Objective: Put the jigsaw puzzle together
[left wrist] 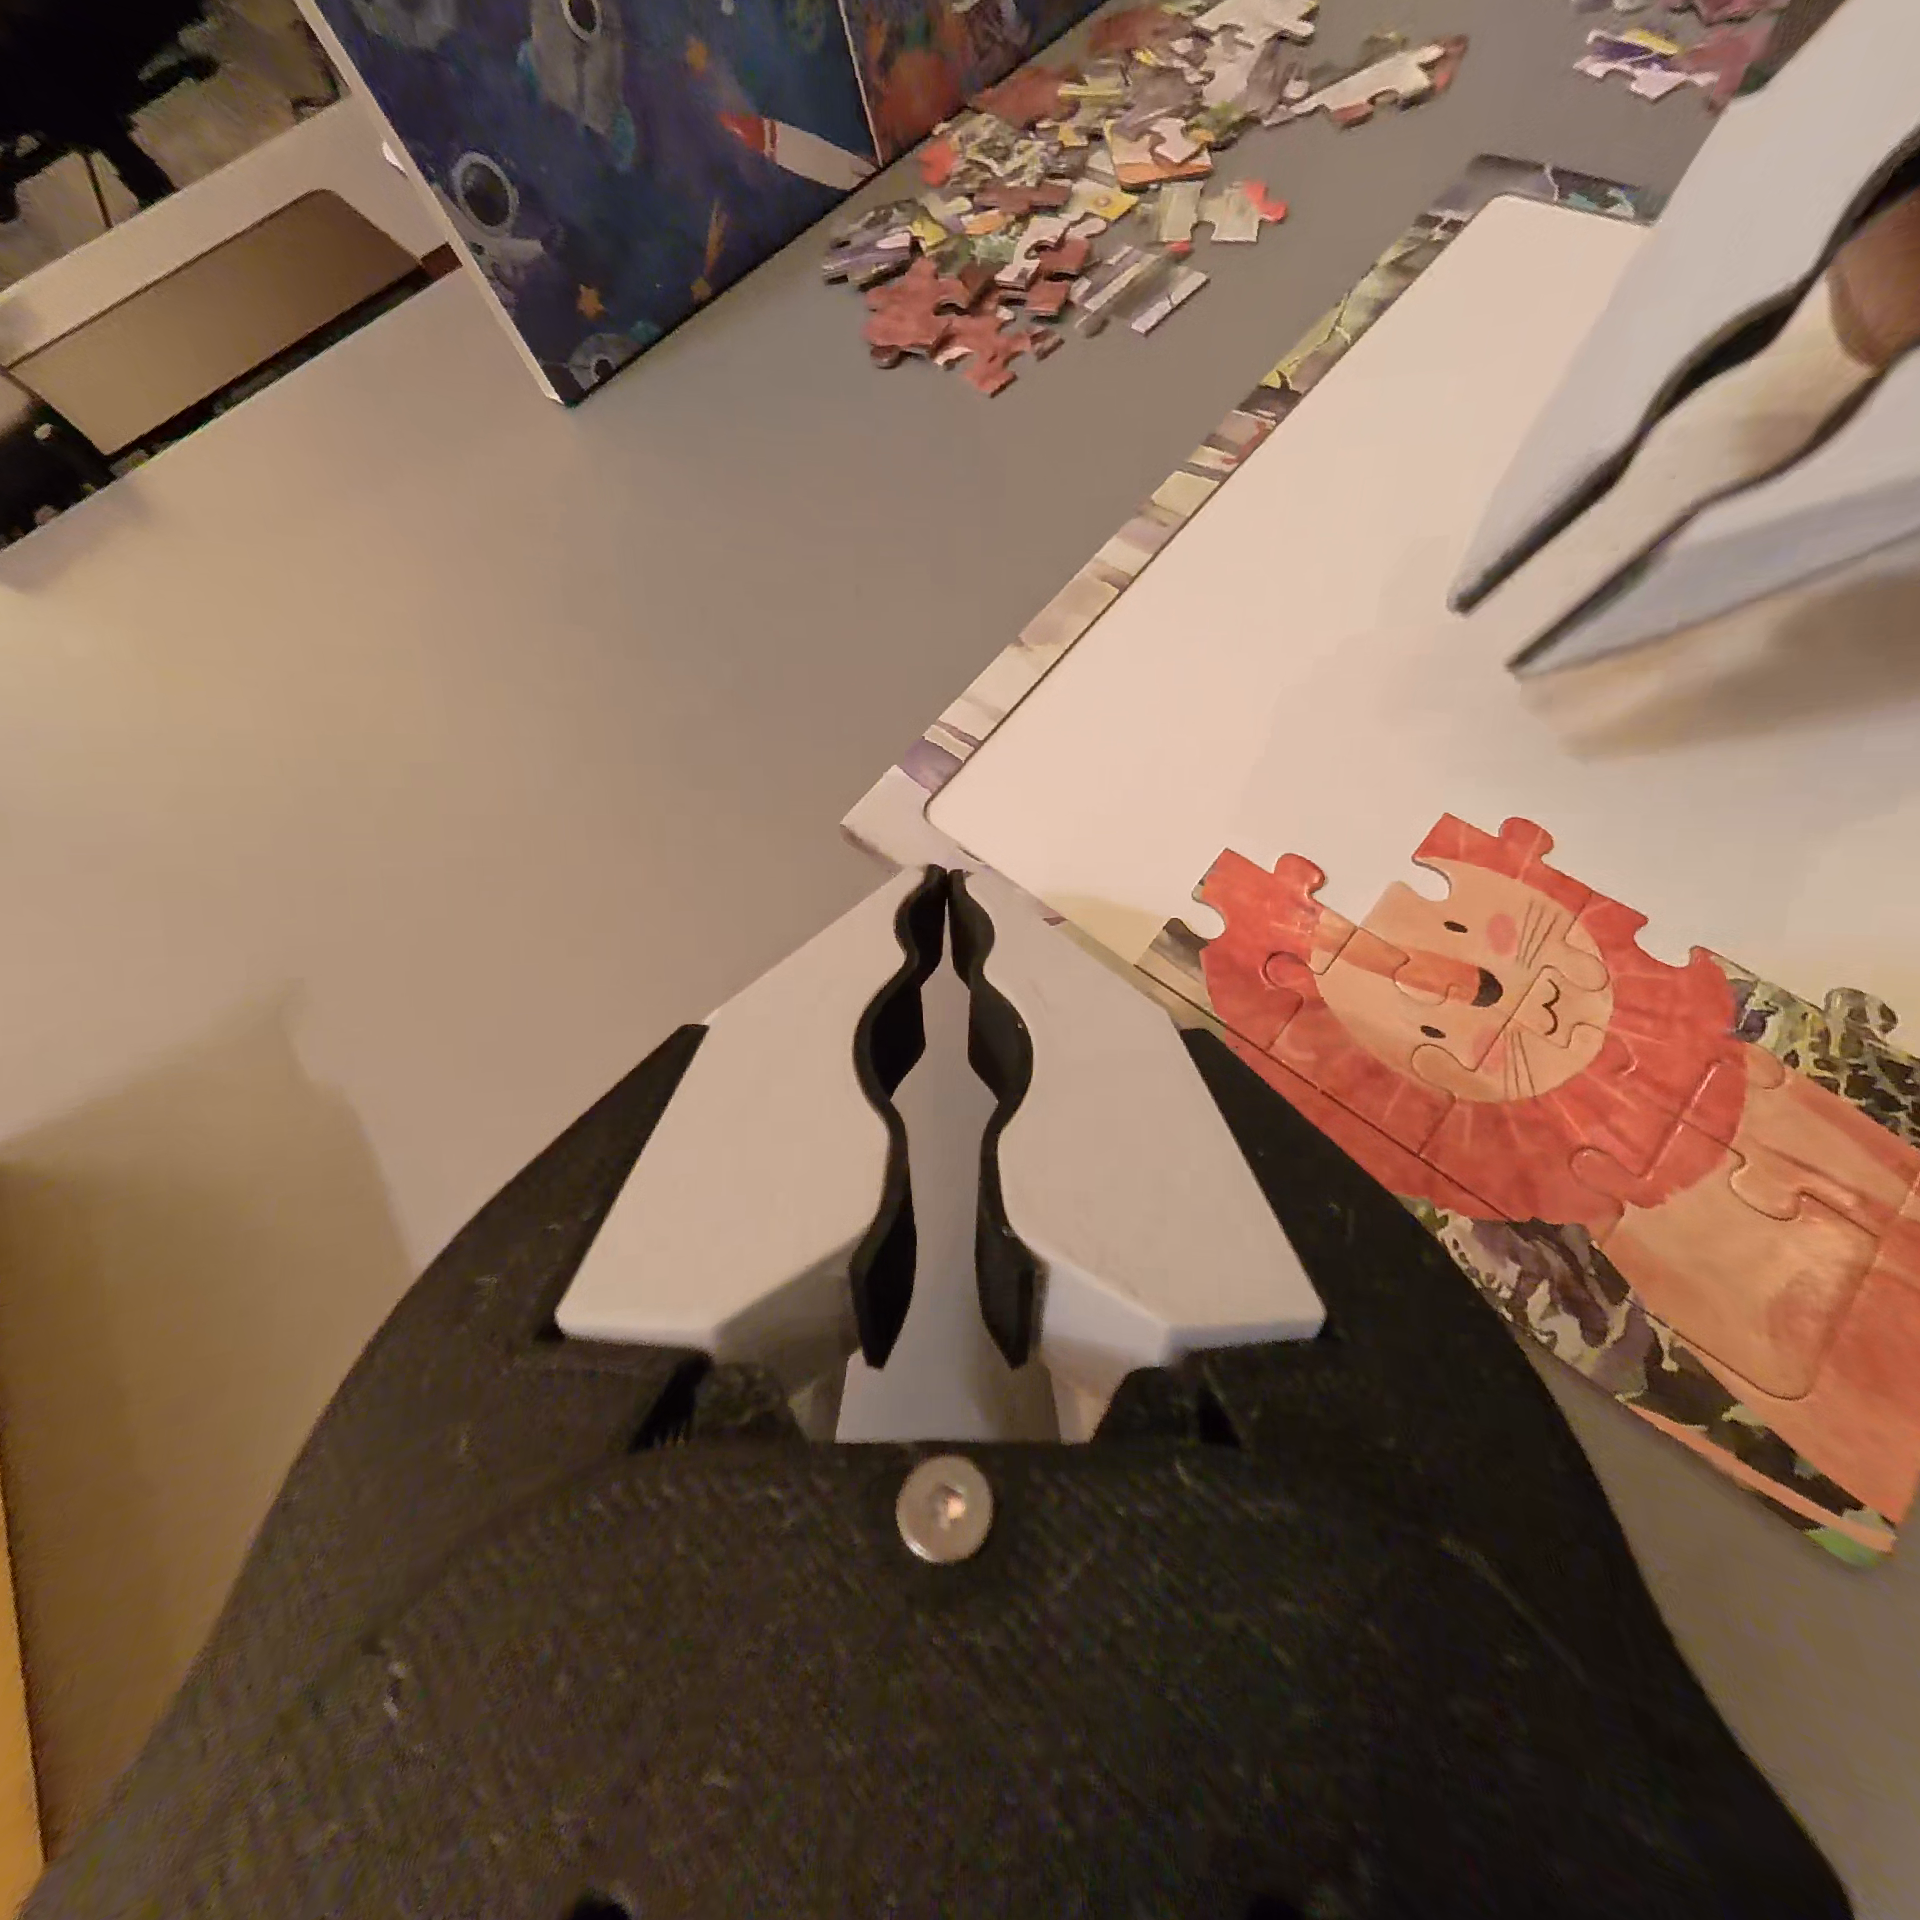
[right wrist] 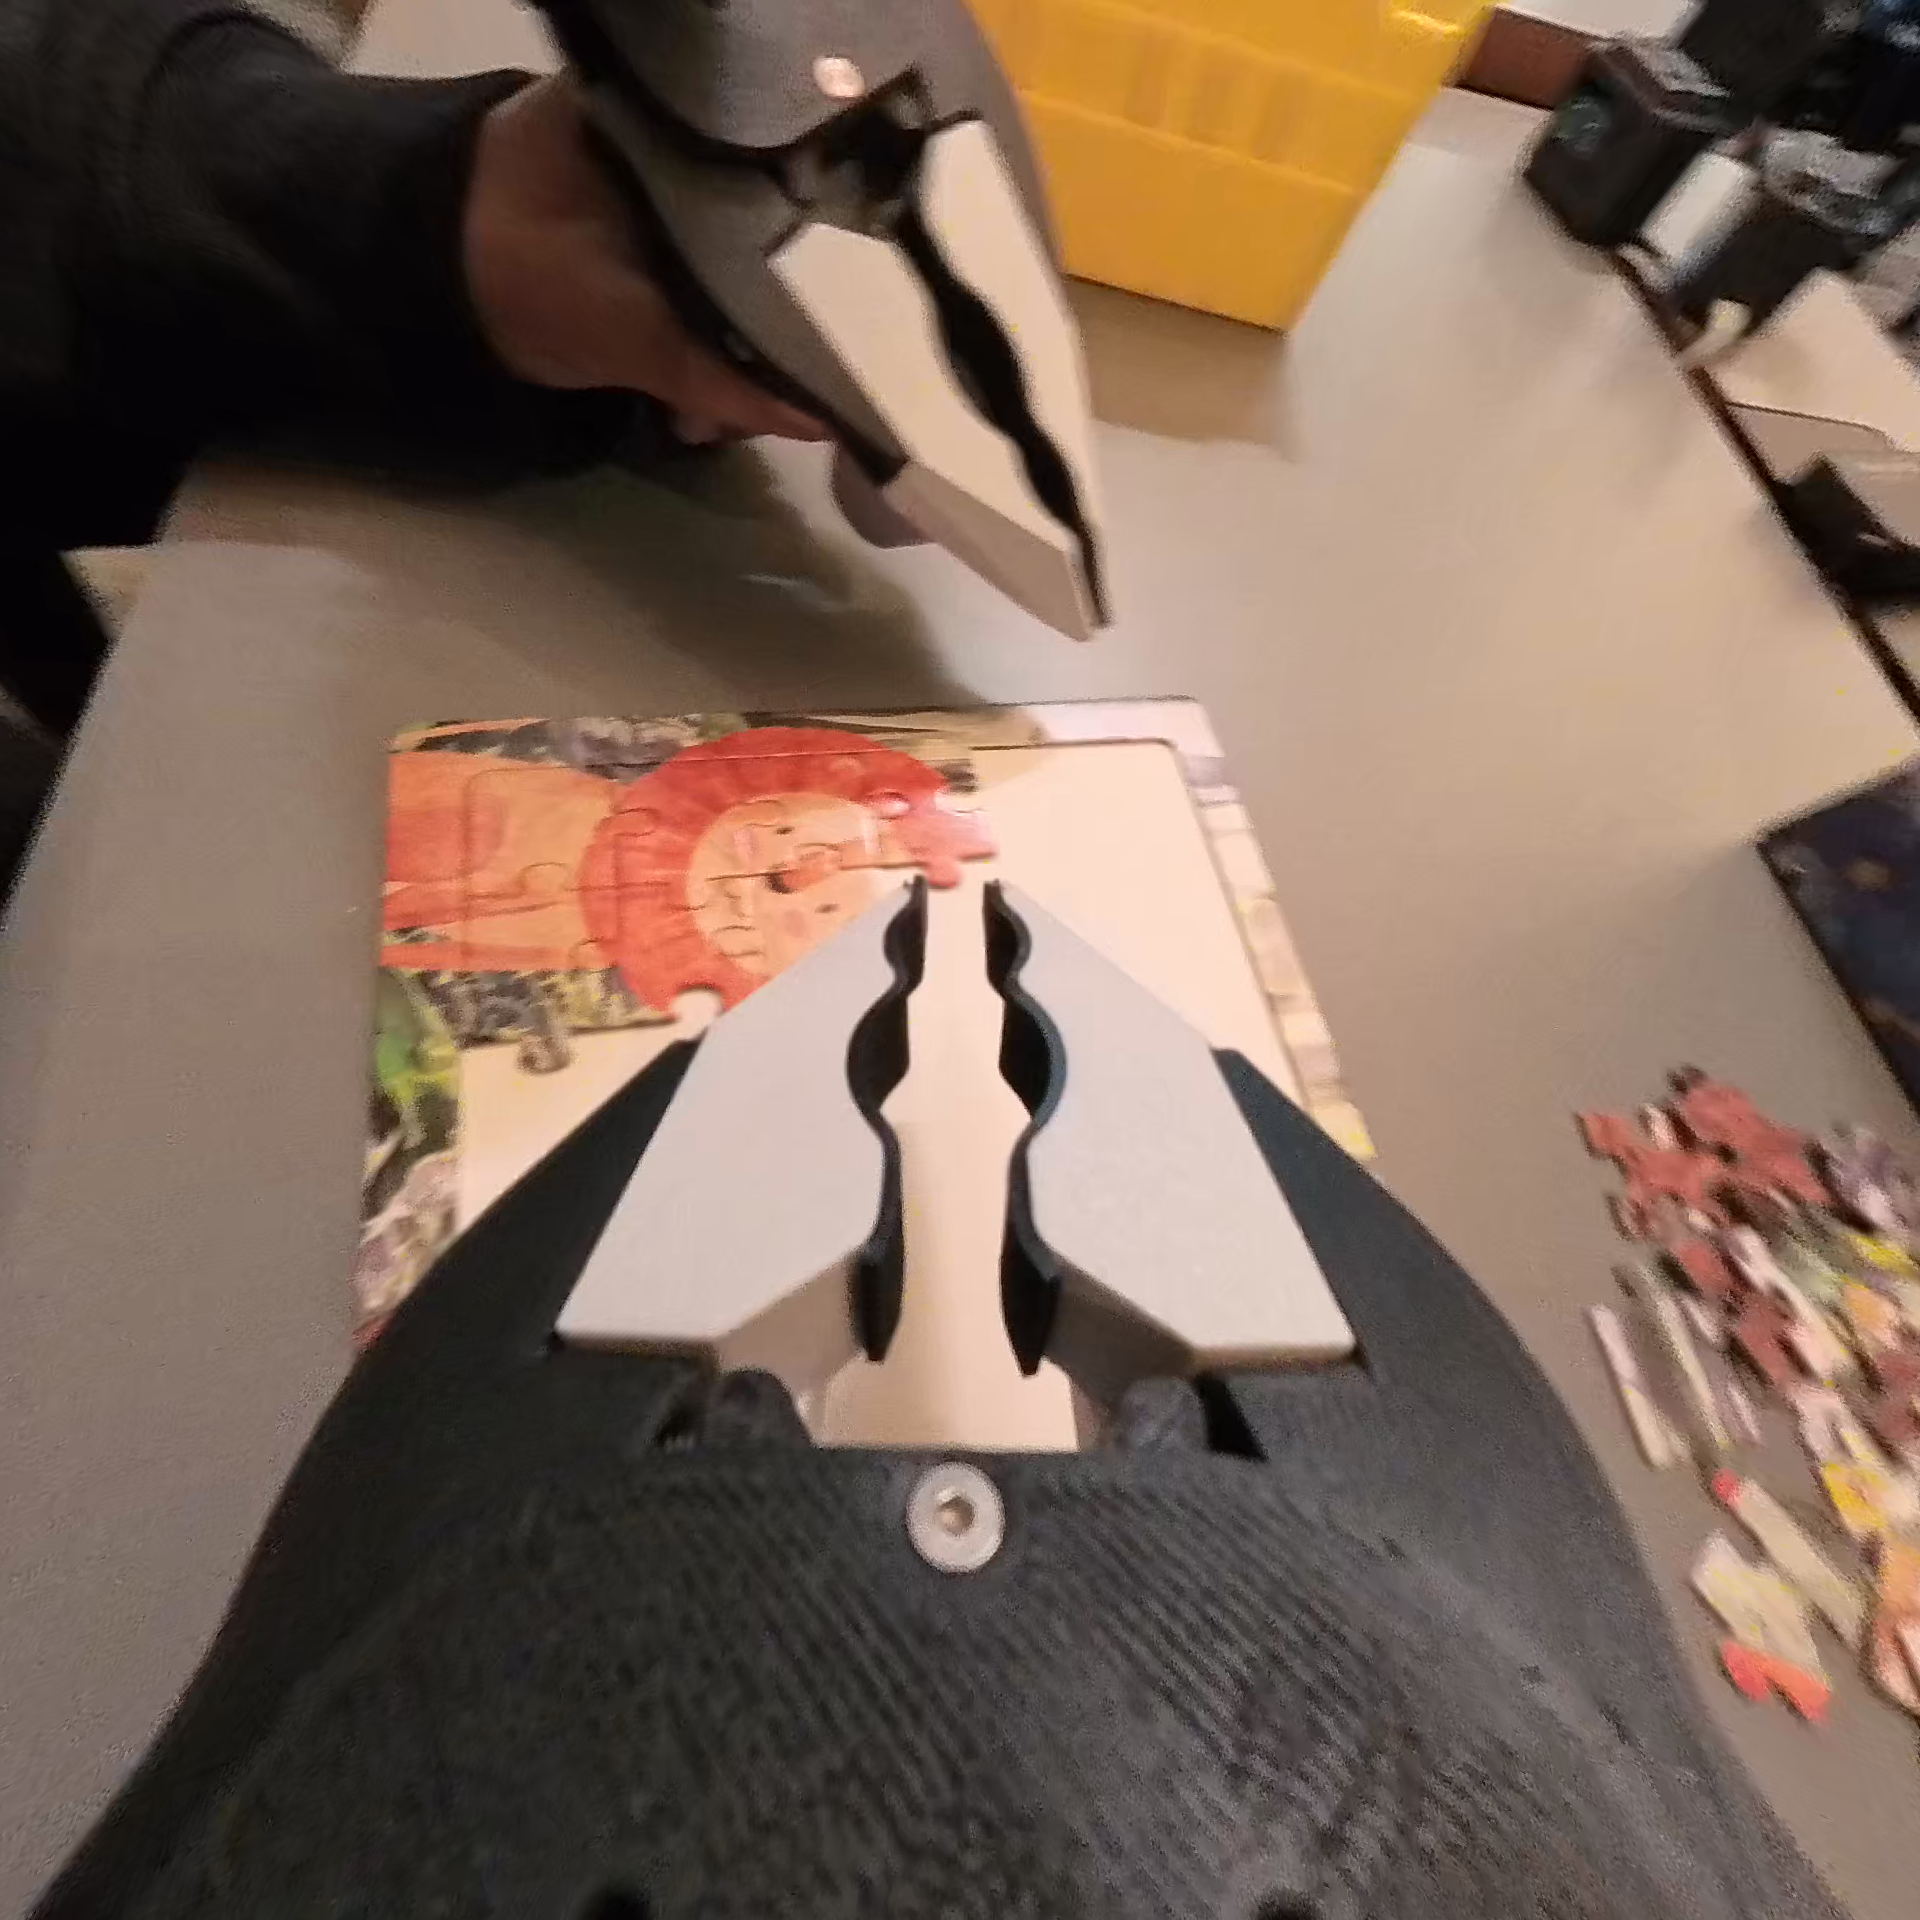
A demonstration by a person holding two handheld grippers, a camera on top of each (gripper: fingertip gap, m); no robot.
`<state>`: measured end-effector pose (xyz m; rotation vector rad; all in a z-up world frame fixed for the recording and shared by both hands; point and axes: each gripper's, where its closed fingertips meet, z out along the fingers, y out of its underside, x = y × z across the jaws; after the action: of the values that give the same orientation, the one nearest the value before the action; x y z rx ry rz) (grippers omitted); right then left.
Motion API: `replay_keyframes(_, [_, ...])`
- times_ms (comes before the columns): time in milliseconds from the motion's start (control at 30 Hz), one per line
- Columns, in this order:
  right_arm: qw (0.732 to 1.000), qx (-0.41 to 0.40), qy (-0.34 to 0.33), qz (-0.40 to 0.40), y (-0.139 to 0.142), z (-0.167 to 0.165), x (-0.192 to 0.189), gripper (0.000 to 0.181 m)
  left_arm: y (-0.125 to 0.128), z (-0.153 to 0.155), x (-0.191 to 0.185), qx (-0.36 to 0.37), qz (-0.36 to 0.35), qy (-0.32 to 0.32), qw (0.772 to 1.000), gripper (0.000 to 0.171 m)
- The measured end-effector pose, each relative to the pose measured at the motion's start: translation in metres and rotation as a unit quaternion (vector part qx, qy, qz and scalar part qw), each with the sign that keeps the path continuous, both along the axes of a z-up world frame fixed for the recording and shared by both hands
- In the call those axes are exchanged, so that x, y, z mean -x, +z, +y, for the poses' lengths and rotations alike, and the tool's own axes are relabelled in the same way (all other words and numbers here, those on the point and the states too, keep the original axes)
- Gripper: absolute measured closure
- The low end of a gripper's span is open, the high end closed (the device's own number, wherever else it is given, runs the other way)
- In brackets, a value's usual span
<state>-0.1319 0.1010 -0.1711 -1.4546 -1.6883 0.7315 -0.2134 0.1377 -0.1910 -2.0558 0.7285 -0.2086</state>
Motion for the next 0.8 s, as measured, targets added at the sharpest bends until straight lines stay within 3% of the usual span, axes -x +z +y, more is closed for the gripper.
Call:
replay_keyframes(133, [0.99, 0.014, 0.136, -0.012, -0.008, -0.054, 0.003, 0.169, -0.002, 0.0, -0.001, 0.003, 0.008, -0.003, 1.0, 0.171])
replay_keyframes(233, [0.982, 0.026, 0.185, -0.038, -0.017, -0.078, 0.002, 0.159, -0.006, -0.001, -0.003, 0.005, 0.026, -0.006, 1.0, 0.171])
replay_keyframes(433, [0.965, 0.101, 0.226, -0.081, -0.029, -0.099, -0.007, 0.143, -0.011, -0.002, -0.005, 0.006, 0.056, -0.011, 0.998, 0.171])
replay_keyframes(800, [0.963, 0.093, 0.227, -0.113, -0.038, -0.099, -0.012, 0.139, -0.015, -0.002, -0.006, 0.009, 0.073, -0.013, 0.997, 0.171])
